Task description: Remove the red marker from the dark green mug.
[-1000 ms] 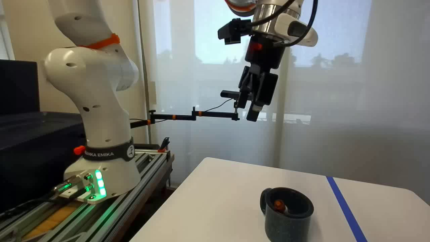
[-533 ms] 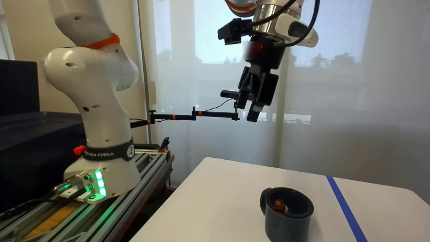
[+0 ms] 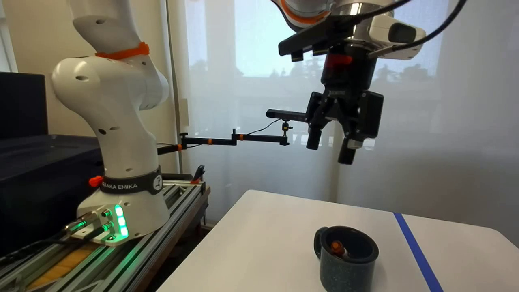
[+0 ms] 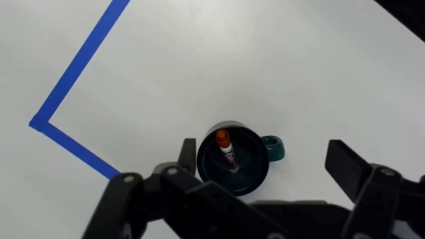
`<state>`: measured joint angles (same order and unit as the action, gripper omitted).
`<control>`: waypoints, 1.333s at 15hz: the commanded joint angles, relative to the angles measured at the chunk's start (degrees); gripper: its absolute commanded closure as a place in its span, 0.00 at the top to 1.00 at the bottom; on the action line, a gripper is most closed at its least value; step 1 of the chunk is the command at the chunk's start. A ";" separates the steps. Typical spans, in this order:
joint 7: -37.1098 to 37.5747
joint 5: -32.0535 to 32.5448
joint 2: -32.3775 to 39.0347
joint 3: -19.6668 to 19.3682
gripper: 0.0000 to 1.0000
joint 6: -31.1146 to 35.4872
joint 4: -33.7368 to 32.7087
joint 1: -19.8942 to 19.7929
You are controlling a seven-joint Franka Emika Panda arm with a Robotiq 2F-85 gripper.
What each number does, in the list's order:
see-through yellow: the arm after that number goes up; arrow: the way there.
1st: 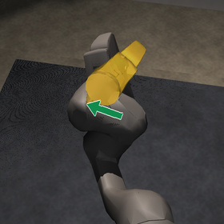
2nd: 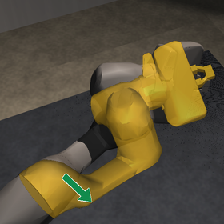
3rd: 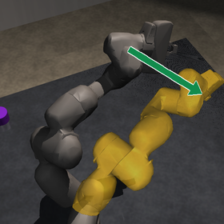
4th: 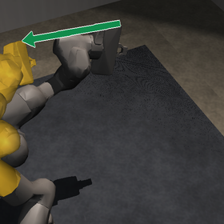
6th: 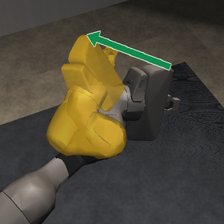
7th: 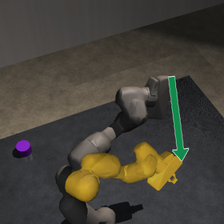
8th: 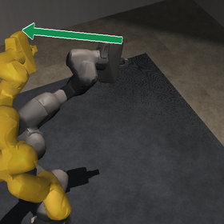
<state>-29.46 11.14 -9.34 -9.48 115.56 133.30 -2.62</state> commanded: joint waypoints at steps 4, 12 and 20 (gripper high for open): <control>-9.22 1.06 9.02 1.10 1.00 9.01 -2.96 -0.83; -15.33 -0.86 17.81 3.08 1.00 13.28 -4.93 -2.17; -6.31 3.93 20.89 3.47 1.00 9.96 -6.77 -1.98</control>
<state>-39.27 13.04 10.11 -6.73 128.07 128.54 -4.06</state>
